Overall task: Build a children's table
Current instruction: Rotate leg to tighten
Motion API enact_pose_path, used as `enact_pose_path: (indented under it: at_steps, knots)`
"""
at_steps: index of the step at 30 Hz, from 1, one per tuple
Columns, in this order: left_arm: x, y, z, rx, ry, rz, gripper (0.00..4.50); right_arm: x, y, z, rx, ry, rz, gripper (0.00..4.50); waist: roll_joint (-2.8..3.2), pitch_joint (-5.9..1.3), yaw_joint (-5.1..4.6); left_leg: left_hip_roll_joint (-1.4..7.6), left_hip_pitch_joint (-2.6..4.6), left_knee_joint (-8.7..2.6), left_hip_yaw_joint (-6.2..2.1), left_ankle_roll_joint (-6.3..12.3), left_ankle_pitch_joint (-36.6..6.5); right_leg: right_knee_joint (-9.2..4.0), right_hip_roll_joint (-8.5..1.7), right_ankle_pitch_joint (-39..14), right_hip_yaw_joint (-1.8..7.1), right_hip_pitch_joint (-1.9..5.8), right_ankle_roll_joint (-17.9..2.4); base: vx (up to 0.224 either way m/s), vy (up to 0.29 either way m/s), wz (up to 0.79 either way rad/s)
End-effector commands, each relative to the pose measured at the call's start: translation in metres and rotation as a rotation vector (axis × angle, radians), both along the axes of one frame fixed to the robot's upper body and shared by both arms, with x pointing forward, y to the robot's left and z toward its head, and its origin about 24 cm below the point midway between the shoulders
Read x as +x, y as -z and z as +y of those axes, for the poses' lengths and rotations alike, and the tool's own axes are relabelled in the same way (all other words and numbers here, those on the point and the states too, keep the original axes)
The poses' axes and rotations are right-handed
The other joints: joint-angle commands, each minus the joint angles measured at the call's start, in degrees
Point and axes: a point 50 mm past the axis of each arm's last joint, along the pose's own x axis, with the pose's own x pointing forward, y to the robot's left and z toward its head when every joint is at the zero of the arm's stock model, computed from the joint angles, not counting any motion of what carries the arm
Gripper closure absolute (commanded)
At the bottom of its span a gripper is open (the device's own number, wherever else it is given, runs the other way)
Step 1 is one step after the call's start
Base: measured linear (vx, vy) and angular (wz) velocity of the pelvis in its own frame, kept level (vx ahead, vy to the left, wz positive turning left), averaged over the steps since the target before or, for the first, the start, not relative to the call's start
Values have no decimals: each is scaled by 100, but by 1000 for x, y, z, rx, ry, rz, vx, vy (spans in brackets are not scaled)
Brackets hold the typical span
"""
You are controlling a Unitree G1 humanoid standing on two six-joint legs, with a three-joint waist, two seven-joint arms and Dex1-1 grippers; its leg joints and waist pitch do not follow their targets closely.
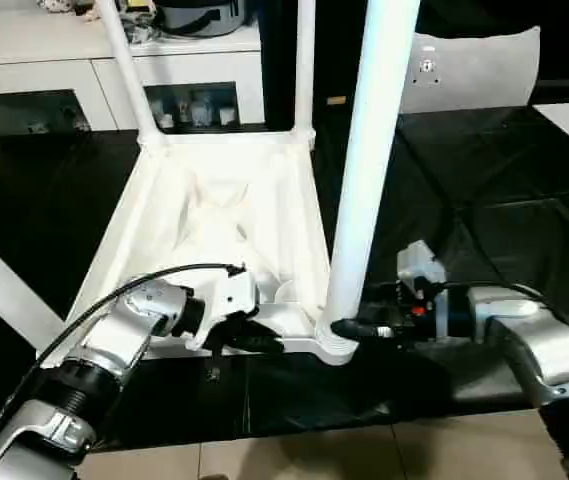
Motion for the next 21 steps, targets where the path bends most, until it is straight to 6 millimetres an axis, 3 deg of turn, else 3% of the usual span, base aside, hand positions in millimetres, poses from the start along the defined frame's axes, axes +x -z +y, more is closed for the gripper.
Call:
enact_pose_path:
  at_steps: [1,7,14,15,17,19,21]
  knots:
    - [-7,10,-3,50,57,48,450,2,-4,2,10,-24,-5,173,-83,-359,7,135,8,-408,-10,228,-1161,-389,-327,-1666,224,290,-1190,0,0,0]
    - [-8,11,-3,48,51,48,450,0,-3,2,25,-46,16,241,-89,-365,15,137,6,-404,-10,248,-1059,-379,-326,-1592,225,289,-1196,0,0,0]
    - [-6,10,-7,8,-6,55,450,-5,3,7,25,14,45,252,-92,-362,22,137,10,-406,-9,240,-1069,-384,-323,-1630,227,290,-1178,0,0,0]
    - [-4,9,-10,-3,-31,50,450,-4,6,9,5,54,44,252,-59,-354,21,137,19,-414,-11,210,-1094,-396,-320,-1676,227,278,-1161,0,0,0]
    - [2,7,-17,-30,-101,34,450,1,11,14,-20,165,30,253,-77,-310,-12,122,21,-443,-12,118,-1314,-434,-317,-2065,222,266,-1061,0,0,0]
    - [17,0,-32,-86,-250,7,450,14,13,24,-5,376,33,254,-70,-282,-81,76,56,-453,-39,-40,-1670,-536,-330,-2951,185,254,-768,0,0,0]
    - [22,-2,-37,-95,-304,-9,450,19,15,26,-19,464,32,254,-74,-281,-153,41,62,-452,-66,-131,-1759,-593,-326,-3324,148,239,-546,-53,8,-7]
